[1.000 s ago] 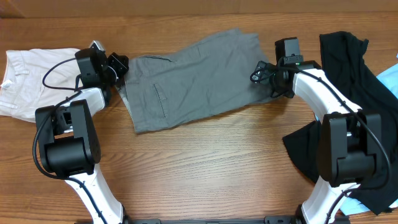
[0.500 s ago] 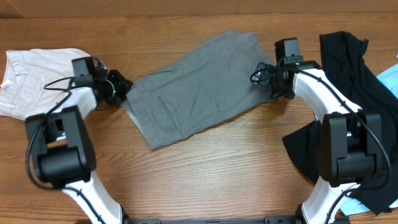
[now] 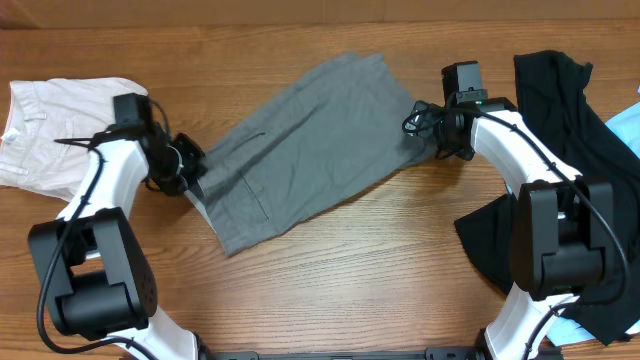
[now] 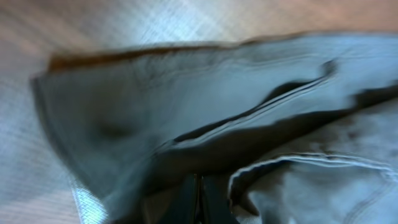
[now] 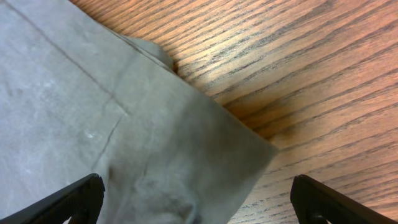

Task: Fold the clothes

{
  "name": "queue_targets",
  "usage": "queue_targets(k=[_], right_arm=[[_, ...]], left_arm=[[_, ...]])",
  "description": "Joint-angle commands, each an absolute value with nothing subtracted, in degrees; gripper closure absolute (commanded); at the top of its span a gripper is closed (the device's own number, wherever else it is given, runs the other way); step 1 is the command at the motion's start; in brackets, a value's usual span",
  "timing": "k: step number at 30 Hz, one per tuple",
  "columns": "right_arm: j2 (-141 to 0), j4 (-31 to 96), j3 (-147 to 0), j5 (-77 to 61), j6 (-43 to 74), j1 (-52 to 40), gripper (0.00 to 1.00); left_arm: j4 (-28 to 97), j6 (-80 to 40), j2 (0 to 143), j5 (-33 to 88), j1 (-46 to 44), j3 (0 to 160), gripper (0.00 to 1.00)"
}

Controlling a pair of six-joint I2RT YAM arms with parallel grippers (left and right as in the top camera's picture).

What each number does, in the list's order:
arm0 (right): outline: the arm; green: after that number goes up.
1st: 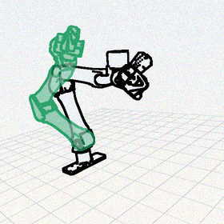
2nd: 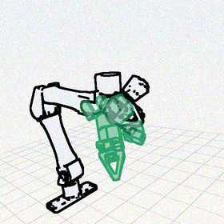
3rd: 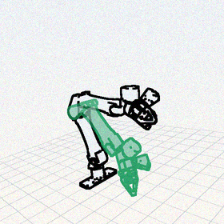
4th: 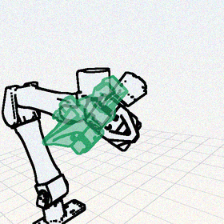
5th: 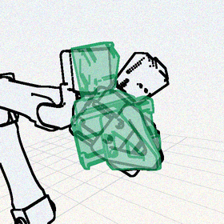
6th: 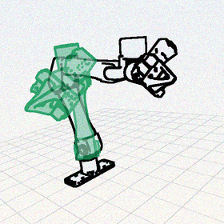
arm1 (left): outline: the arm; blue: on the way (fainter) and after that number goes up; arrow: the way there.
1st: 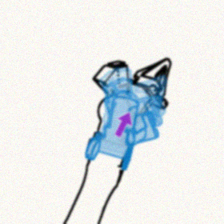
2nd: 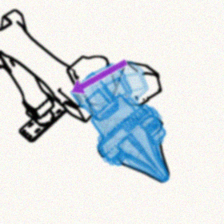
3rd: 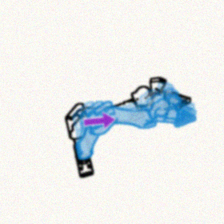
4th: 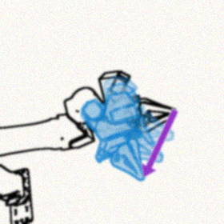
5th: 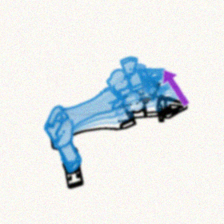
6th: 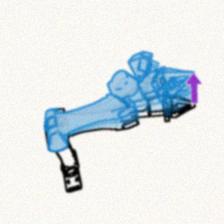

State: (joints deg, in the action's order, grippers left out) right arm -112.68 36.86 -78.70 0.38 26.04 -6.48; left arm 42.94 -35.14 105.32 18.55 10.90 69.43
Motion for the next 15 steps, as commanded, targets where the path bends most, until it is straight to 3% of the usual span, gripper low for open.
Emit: queue_targets(k=[1,8,15], right_arm=[[-112.9,36.8,-79.1,0.3,25.2,-6.7,0.0],[-112.9,36.8,-79.1,0.3,25.2,-6.7,0.0],[-112.9,37.2,-79.1,0.3,25.2,-6.7,0.0]], left_arm=[[45.2,-33.3,106.1,6.9,10.6,69.5,0.96],[44.1,-37.8,106.3,-5.3,11.5,69.5,0.96],[53.8,-37.9,108.0,0.5,10.9,69.3,0.96]])
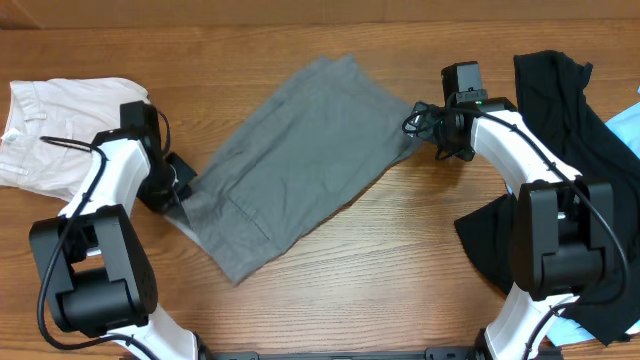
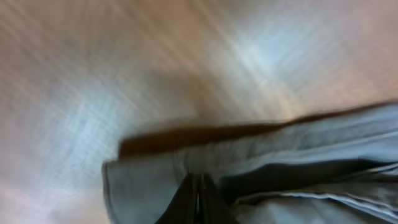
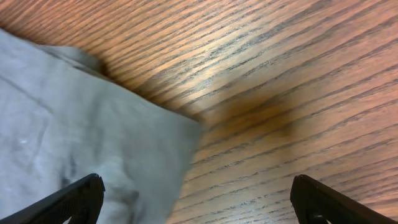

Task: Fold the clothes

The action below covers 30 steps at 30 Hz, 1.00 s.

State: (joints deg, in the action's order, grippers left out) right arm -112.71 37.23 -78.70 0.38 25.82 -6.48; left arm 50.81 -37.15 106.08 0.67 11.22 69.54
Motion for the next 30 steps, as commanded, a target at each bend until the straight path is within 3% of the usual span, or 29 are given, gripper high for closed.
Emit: queue_targets(k=[1,6,10,20,25,27,28,30], right_arm=[[-112.9,37.2,-79.1,0.3,25.0,-6.7,0.0],[-112.9,36.2,-79.1,-4.0,18.7,-6.7,0.0],[-112.9,35.4,-79.1,-13.0,10.5,-6.7,0.0],[-117.8,34.2,-79.1,-16.9,10.5,-6.7,0.0],[-119.1,29.9,-79.1,-21.2,10.4,-6.7,0.05],[-119.1,28.8,-79.1,-21.6,10.4,-6.7,0.14],[-119.1,27.8,-79.1,-21.6,10.4,-6.7,0.47],[-119.1,27.7,-79.1,-21.4,10.4,-6.7,0.87]], left_arm=[[54.9,-37.4,108.2,0.5,10.8,69.2,0.96],[59.4,-37.2,108.2,0.4,10.8,68.9,0.82],[59.8,-37.2,108.2,0.4,10.8,68.6,0.76],[60.3,-35.9,108.2,-0.1,10.8,68.6,0.78],[61.5,-35.8,108.2,-1.6,10.8,68.6,0.78],[61.5,-35.8,108.2,-1.7,10.8,68.4,0.78],[61.1,-35.8,108.2,-1.7,10.8,67.8,0.78],[60.1,-36.1,108.2,-1.7,10.8,66.8,0.78]])
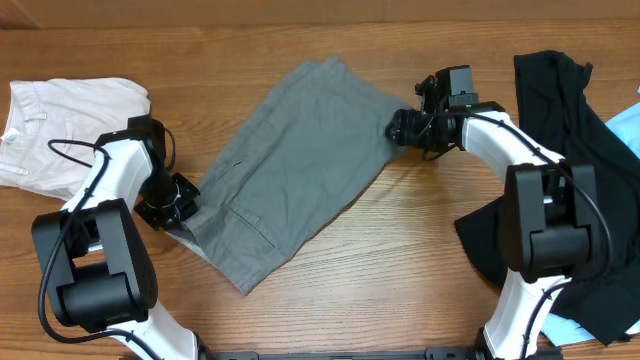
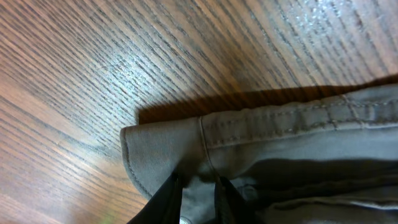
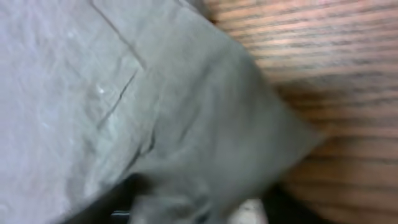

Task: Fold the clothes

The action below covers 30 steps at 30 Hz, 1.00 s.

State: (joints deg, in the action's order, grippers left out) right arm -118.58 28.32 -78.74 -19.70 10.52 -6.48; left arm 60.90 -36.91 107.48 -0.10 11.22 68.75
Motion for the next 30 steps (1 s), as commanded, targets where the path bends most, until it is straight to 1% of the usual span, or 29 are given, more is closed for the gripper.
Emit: queue_targets(k=[1,3,7,10,17,20,22,24,25,26,27,28,30], right_arm=[[-119.1,27.9,-79.1,-20.3,10.5,-6.6,0.96],[-119.1,28.4,-79.1,-15.5,12.1,-6.4,0.96],[-118.6,32.2,-79.2,-3.1,20.3,-5.0,0.96],[-117.5,35.5,-79.2,-1.5,24.1,-3.7,0.96],[-113.0,41.1,-79.2,-0.2,29.7,-2.0,0.96],[-111.0,44.7,-79.2,2.1,36.0,-2.0,0.96],[-110.2,45.9,-79.2,2.0,37.8,-2.0,0.96],[-110.0,46.1,-79.2,1.5,37.7,-2.2,0.96],[-110.0,46.2,-79.2,1.5,37.7,-2.4,0.96],[-110.0,46.2,-79.2,1.5,37.5,-2.5,0.95],[-110.0,46.1,-79.2,1.5,37.4,-2.5,0.93],[-110.0,45.7,-79.2,1.5,36.7,-2.5,0.88],[-110.0,44.3,-79.2,1.6,33.8,-2.4,0.62]], left_arm=[[59.3,-36.1,108.2,-1.5,10.8,66.1,0.78],[57.1,-36.3,108.2,-1.4,10.8,64.9,0.79],[50.1,-35.3,108.3,0.4,10.8,63.8,0.89],[42.8,-32.8,108.3,4.3,10.7,63.8,0.92],[28.7,-32.8,108.3,6.5,8.5,63.8,0.94],[23.4,-32.8,108.3,6.5,6.9,63.9,0.94],[21.7,-32.8,108.3,6.5,6.3,64.6,0.92],[22.1,-32.8,108.3,6.5,6.4,65.8,0.92],[23.2,-32.8,108.3,6.5,6.7,66.7,0.9],[24.9,-32.8,108.3,6.8,7.0,67.8,0.85],[26.8,-32.8,108.3,7.2,7.4,68.9,0.73],[29.1,-32.8,108.3,7.1,7.8,70.1,0.57],[35.9,-32.7,108.2,6.8,9.2,73.1,0.19]])
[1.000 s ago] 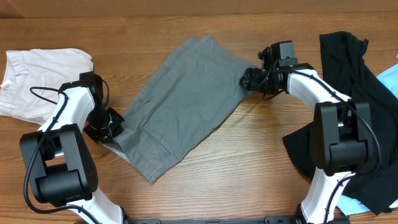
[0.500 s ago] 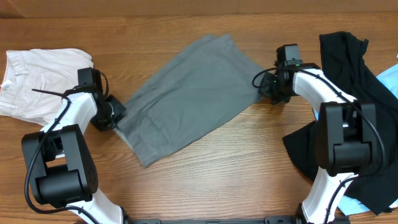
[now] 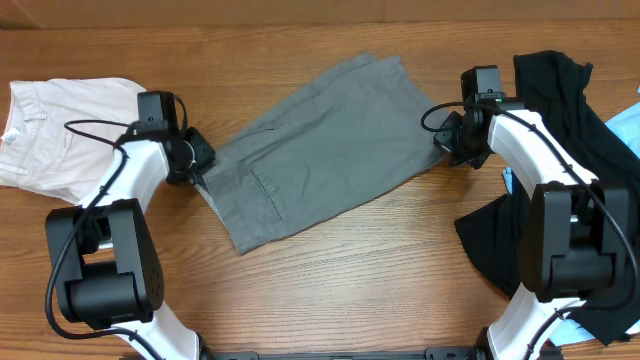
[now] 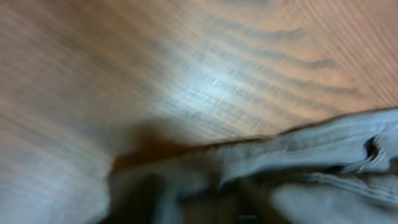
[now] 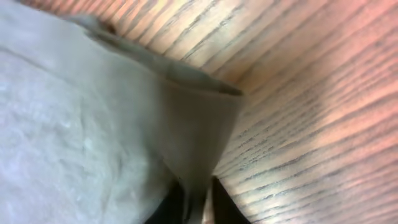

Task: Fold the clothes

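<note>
Grey shorts [image 3: 320, 150] lie spread slantwise across the middle of the wooden table [image 3: 380, 260], waistband to the left, leg hems to the right. My left gripper [image 3: 196, 162] sits at the waistband's left corner and is shut on it; the left wrist view is blurred, with only the waistband edge [image 4: 298, 146] discernible. My right gripper [image 3: 447, 150] is at the right hem corner. In the right wrist view its fingers [image 5: 198, 202] pinch a raised fold of the grey cloth [image 5: 93, 124].
A pale pink-white garment [image 3: 55, 130] lies at the far left, just beyond my left arm. A black garment [image 3: 565, 110] is draped at the right behind my right arm, with a light blue cloth [image 3: 625, 130] at the right edge.
The shorts have shifted right and toward the back of the table. My left gripper is farther back with the waistband corner; my right gripper is farther right, with the hem corner pinched.
My left gripper held the waistband corner while my right stood open over the hem corner. The shorts then lay farther left, the hem clear of the open right gripper. My right gripper then was at the hem. Now both hold and the shorts lie stretched between them.
</note>
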{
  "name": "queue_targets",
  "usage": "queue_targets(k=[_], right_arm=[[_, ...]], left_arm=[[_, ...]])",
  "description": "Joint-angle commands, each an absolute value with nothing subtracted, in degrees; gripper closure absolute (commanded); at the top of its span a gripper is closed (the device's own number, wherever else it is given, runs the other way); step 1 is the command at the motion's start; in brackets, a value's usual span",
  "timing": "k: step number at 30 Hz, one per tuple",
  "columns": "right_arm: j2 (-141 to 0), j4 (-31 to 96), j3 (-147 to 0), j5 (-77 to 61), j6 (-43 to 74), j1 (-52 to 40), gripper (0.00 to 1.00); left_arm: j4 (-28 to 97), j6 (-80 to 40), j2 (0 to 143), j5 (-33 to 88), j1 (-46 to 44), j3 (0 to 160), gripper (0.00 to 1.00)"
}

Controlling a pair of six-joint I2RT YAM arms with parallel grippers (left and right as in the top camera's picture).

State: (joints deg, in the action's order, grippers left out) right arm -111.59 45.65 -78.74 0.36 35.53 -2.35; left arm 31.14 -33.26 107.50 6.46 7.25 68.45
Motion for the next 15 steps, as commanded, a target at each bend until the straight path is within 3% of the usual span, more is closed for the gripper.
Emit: queue_targets(k=[1,2,3,9,15], right_arm=[[-109.9,44.0,-79.2,1.9,32.9,-2.2,0.5],[-109.9,43.9,-79.3,2.3,32.1,-1.9,0.35],[-109.7,43.9,-79.4,2.5,31.2,-1.7,0.3],[-107.0,45.2,-80.0,2.9,28.4,0.4,0.29],[-103.4,47.0,-80.0,1.2,26.9,0.4,0.29]], left_arm=[[39.0,-32.7,108.2,6.7,9.9,74.4,0.07],[42.3,-32.7,108.2,6.6,10.8,75.8,0.0],[45.5,-32.8,108.2,6.7,11.6,77.1,0.0],[62.8,-32.1,108.2,14.8,15.0,81.7,0.0],[56.5,-24.3,108.3,19.1,10.9,76.2,0.0]])
